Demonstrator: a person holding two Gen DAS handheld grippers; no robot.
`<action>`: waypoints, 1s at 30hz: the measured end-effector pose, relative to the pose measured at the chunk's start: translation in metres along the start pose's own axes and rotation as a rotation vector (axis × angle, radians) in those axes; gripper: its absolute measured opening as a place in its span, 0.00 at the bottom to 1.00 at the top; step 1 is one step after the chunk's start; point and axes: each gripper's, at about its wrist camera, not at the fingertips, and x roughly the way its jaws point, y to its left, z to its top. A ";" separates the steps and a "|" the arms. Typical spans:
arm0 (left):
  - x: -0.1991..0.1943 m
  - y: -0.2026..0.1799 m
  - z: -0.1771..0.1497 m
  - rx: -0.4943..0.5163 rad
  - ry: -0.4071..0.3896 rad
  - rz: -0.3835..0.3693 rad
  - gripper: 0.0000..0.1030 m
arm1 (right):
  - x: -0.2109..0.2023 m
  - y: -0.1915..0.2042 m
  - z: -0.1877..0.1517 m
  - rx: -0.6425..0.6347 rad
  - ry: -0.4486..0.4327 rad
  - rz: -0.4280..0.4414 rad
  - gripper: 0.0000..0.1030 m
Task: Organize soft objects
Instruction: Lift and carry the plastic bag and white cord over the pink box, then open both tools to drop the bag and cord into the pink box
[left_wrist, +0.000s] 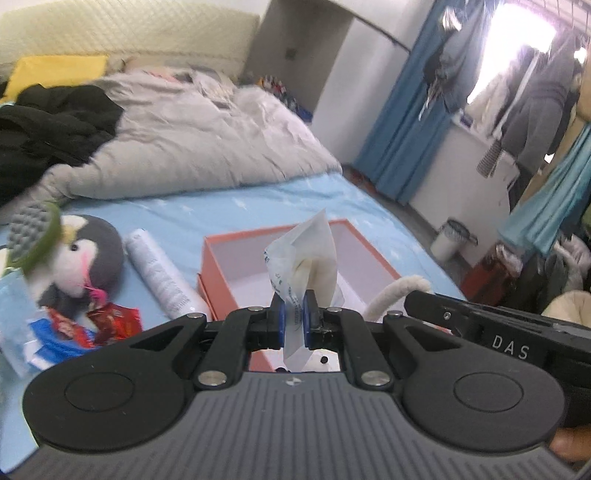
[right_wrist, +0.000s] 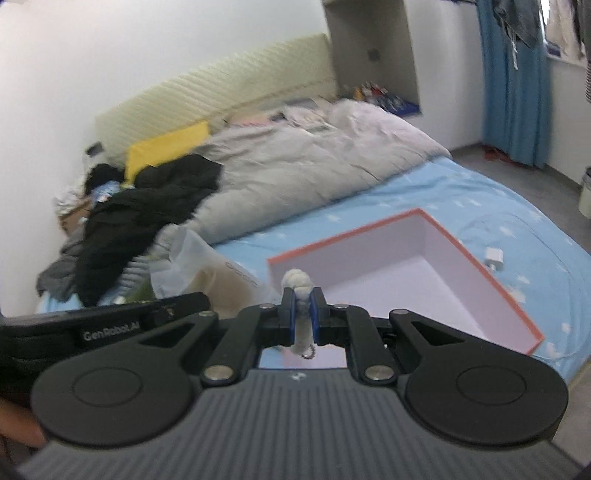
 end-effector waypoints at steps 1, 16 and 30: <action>0.012 -0.002 0.003 0.004 0.024 0.000 0.11 | 0.007 -0.009 0.002 0.013 0.021 -0.008 0.12; 0.155 -0.016 0.007 0.007 0.307 0.015 0.11 | 0.104 -0.095 -0.024 0.076 0.283 -0.136 0.12; 0.209 -0.016 -0.008 0.052 0.380 0.051 0.13 | 0.145 -0.129 -0.049 0.119 0.370 -0.148 0.24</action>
